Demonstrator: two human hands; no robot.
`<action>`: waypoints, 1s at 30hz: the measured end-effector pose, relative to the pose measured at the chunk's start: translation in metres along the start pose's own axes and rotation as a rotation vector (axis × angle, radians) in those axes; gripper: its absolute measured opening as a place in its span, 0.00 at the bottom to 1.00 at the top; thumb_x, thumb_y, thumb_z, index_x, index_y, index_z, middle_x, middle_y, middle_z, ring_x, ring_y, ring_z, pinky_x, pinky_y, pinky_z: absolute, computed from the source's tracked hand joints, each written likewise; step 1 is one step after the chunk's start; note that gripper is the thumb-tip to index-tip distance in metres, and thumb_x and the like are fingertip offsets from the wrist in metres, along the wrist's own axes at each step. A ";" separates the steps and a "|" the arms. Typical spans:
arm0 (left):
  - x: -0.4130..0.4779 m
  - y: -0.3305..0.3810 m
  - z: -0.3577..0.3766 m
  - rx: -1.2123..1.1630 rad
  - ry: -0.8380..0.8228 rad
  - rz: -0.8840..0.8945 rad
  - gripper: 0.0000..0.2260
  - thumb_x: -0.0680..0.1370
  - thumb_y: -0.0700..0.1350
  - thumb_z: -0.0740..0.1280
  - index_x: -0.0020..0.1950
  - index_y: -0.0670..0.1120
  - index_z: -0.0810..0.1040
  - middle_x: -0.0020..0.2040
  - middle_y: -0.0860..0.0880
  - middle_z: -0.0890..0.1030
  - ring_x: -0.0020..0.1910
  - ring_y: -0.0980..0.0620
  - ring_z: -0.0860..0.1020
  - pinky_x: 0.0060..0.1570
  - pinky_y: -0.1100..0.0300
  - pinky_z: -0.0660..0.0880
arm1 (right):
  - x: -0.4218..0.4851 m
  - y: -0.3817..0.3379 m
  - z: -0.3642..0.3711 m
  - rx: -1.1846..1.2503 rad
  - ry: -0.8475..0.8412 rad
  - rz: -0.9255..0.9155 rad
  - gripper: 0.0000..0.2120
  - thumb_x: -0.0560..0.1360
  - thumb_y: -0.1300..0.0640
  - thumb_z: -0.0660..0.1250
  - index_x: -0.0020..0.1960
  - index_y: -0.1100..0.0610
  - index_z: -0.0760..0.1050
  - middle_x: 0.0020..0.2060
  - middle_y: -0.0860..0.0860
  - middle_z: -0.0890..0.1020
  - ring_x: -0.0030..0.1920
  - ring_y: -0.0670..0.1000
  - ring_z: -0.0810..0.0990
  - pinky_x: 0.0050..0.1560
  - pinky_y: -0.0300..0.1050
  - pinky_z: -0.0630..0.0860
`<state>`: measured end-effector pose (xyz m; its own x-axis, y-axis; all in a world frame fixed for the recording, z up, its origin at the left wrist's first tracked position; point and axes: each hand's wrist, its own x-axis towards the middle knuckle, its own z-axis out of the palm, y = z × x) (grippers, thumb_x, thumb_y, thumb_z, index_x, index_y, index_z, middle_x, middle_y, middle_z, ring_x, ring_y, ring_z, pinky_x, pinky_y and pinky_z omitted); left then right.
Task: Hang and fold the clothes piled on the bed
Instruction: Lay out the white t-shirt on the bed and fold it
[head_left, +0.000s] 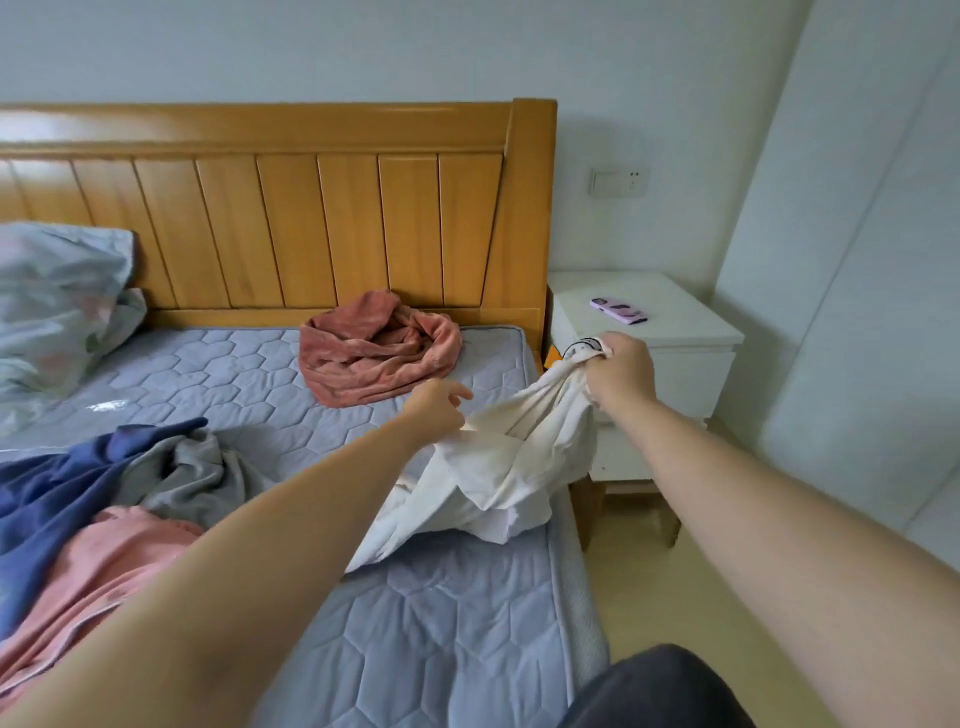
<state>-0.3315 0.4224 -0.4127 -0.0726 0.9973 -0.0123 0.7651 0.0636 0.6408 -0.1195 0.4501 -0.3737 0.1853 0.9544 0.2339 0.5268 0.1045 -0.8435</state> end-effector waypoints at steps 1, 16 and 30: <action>0.001 0.013 -0.011 0.003 0.008 0.044 0.19 0.74 0.34 0.63 0.63 0.45 0.78 0.61 0.44 0.78 0.60 0.47 0.75 0.55 0.59 0.73 | 0.003 -0.015 -0.010 0.050 -0.015 -0.025 0.12 0.72 0.70 0.55 0.42 0.61 0.76 0.36 0.52 0.76 0.41 0.53 0.73 0.42 0.41 0.68; -0.047 0.198 -0.116 -0.505 -0.307 0.377 0.12 0.77 0.35 0.66 0.58 0.47 0.78 0.54 0.48 0.81 0.57 0.48 0.78 0.59 0.53 0.73 | -0.009 -0.168 -0.149 0.483 -0.261 -0.183 0.21 0.70 0.77 0.47 0.35 0.60 0.73 0.33 0.56 0.75 0.32 0.52 0.73 0.29 0.38 0.71; -0.059 0.238 -0.179 0.158 0.355 0.492 0.04 0.74 0.45 0.71 0.42 0.45 0.82 0.32 0.51 0.73 0.34 0.54 0.71 0.30 0.64 0.66 | 0.005 -0.168 -0.189 -0.399 0.117 -0.388 0.14 0.75 0.59 0.64 0.31 0.59 0.70 0.29 0.53 0.72 0.34 0.55 0.71 0.31 0.43 0.63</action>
<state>-0.2595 0.3725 -0.1223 0.1248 0.8398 0.5284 0.8462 -0.3682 0.3853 -0.0502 0.3844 -0.1395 -0.0060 0.8273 0.5617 0.8428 0.3065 -0.4424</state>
